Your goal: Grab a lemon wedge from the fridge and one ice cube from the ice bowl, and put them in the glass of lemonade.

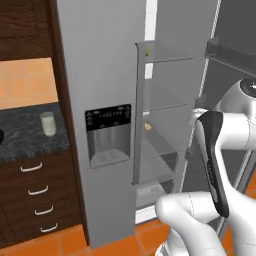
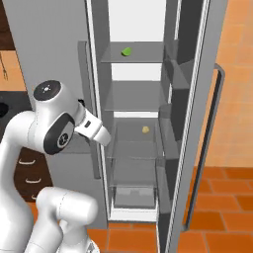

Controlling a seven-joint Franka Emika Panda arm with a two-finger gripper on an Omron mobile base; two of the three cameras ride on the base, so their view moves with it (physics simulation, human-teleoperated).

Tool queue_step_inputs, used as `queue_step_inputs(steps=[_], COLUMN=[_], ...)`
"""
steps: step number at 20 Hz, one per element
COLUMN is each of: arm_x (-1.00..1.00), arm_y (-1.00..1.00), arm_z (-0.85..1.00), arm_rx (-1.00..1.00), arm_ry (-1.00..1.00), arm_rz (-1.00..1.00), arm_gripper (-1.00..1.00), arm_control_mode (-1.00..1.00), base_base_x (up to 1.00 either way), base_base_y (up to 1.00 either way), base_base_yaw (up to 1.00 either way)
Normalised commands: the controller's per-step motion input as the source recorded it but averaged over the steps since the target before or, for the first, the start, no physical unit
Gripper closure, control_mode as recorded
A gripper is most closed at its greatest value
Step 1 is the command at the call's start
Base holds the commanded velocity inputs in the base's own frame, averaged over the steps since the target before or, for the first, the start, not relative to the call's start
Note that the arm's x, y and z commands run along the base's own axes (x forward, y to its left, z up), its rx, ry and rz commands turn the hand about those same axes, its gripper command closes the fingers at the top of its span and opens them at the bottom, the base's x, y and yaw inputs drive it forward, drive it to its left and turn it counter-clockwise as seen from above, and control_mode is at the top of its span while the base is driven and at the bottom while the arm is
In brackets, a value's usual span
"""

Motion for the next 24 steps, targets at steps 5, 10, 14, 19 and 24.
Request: queue_step_inputs(steps=[5,10,14,19,24], arm_x=[0.0,0.0,0.0,0.0,0.0], arm_y=[0.0,0.0,0.0,0.0,0.0], arm_z=[0.0,0.0,0.0,0.0,0.0], arm_rx=[0.0,0.0,0.0,0.0,0.0], arm_ry=[0.0,0.0,0.0,0.0,0.0], arm_rz=[0.0,0.0,0.0,0.0,0.0], arm_gripper=[-1.0,-1.0,-1.0,-1.0,-1.0], arm_control_mode=[1.0,1.0,1.0,1.0,1.0], base_base_x=[0.8,0.96,0.79,0.09,0.29], base_base_y=[0.03,0.15,-0.02,-0.43,-0.37], base_base_yaw=[-0.21,-0.02,-0.02,0.0,0.08])
